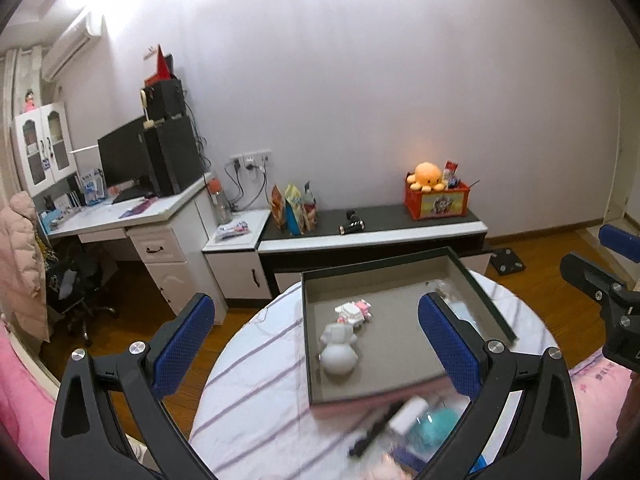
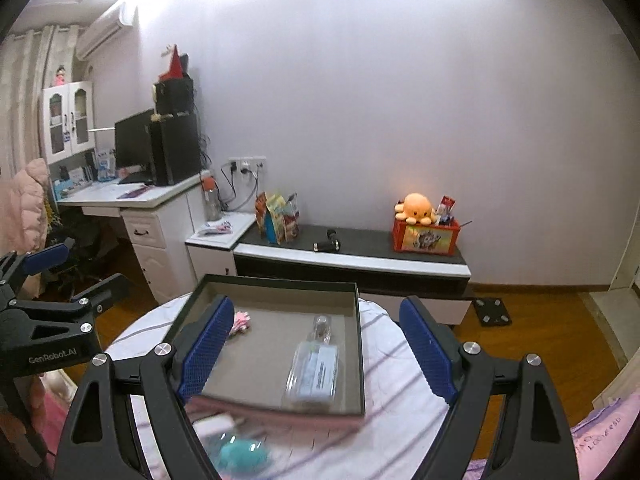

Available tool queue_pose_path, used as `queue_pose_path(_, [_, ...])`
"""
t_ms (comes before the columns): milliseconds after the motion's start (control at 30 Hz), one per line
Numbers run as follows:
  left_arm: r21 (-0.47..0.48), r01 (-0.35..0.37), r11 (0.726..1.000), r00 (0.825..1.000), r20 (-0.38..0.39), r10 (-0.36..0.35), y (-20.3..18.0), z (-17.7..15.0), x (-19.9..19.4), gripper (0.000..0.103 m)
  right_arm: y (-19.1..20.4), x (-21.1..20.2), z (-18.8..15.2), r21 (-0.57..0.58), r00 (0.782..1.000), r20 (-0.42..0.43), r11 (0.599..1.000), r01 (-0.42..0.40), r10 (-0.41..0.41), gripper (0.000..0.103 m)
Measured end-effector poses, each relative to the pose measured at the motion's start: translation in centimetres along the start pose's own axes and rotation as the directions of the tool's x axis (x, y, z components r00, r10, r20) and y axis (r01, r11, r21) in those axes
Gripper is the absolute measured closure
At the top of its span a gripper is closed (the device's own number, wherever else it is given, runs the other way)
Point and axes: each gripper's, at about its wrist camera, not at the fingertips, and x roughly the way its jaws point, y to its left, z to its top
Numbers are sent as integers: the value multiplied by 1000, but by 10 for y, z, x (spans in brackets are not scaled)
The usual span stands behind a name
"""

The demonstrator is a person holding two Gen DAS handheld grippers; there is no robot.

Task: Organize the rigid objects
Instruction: 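Withdraw both tools and move toward the blue case and doll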

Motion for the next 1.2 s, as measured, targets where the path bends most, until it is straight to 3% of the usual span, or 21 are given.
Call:
queue_pose_path(300, [9,-9,1000,995,100,8,-1,-56,-98,0,18,-96,-51,-21,998,59,1000,-18,19,17])
queue_pose_path(433, [5,-1,1000,990,138,0,-7,-86,-121,0,22,-116,-81,-22,998,59,999,-31,32,17])
queue_pose_path(500, [-8,-31,999,984,178,32,-9,-107,-131,0,22,-117,-98,-11,999,36,1000,-29,30,17])
queue_pose_path(733, [-30,-41,999,979,198,46,-13,-144,-135,0,27,-114,-142,18,999,-39,999,29,-28,17])
queue_pose_path(833, [-14,-69,998,978,195,70,-19,-148,-134,0,26,-118,-142,37,1000,-30,999,-6,7,17])
queue_pose_path(1200, [-29,-45,999,985,168,49,-17,-150,-130,0,30,-128,-137,25,1000,-1,999,21,-21,17])
